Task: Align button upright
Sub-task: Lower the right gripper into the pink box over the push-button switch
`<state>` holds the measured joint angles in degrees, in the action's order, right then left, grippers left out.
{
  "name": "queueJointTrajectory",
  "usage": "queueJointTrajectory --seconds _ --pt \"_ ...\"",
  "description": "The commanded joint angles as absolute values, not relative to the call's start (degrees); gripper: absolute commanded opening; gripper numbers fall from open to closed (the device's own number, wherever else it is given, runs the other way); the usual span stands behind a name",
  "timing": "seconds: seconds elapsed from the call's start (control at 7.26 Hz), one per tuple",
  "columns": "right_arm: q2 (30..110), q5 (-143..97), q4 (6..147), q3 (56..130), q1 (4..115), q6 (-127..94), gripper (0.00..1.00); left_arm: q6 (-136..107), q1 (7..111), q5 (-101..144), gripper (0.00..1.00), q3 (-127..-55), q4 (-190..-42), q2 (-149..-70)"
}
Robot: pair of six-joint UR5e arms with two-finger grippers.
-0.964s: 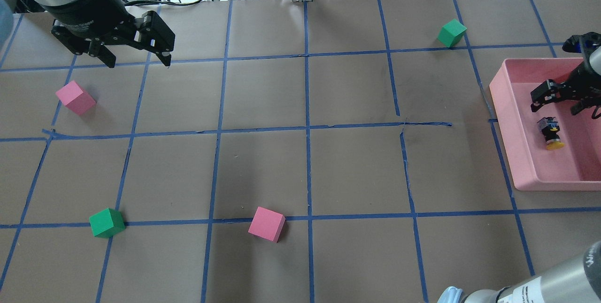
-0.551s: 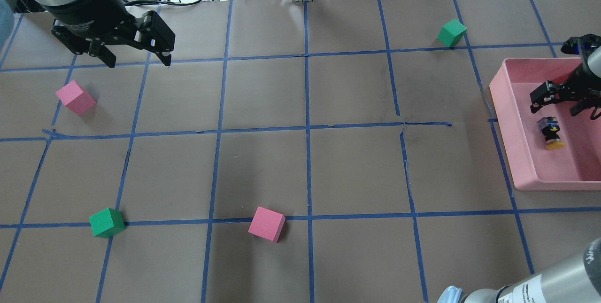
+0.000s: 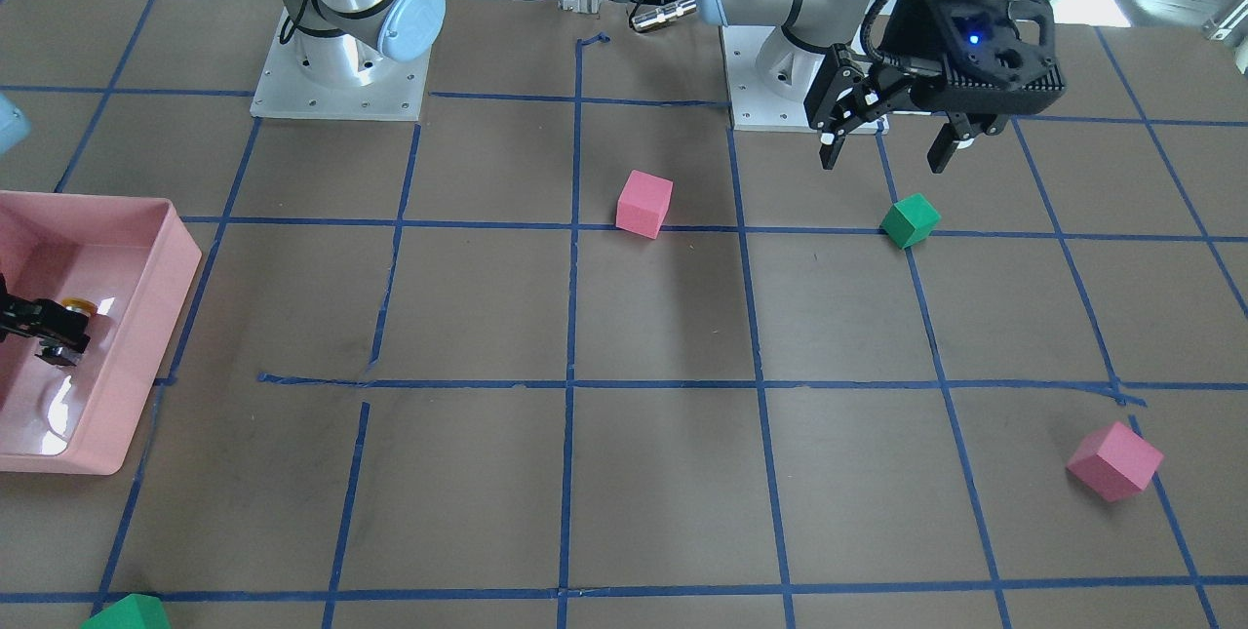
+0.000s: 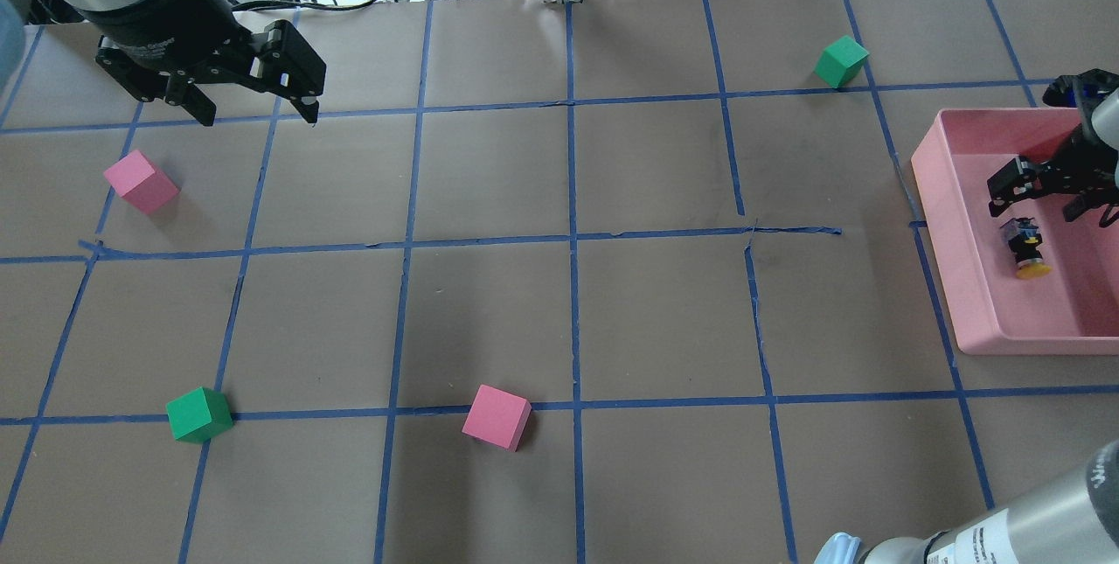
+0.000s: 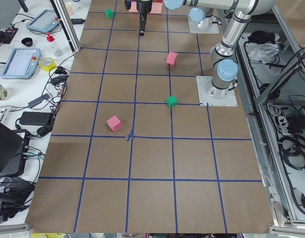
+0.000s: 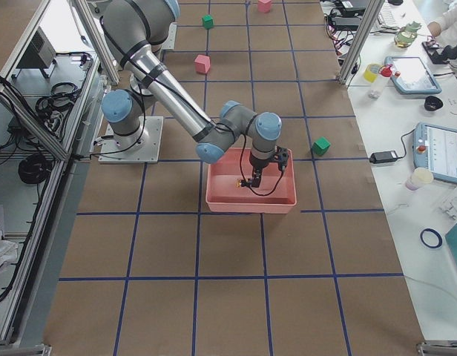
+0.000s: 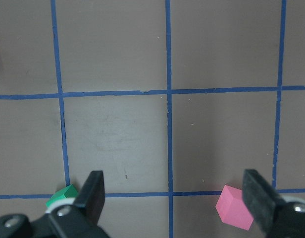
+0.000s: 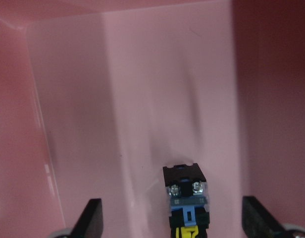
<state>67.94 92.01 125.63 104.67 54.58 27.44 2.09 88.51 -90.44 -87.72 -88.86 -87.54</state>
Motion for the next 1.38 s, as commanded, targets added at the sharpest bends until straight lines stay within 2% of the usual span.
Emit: queueJointTrajectory --seconds 0.0,1.24 --pt "66.4 92.0 127.3 104.6 54.6 27.4 1.0 2.0 88.5 -90.4 1.0 -87.7 -88.9 -87.5" --pt "65.2 91.8 130.1 104.7 54.6 30.1 1.0 2.1 88.5 -90.4 1.0 -87.7 -88.9 -87.5"
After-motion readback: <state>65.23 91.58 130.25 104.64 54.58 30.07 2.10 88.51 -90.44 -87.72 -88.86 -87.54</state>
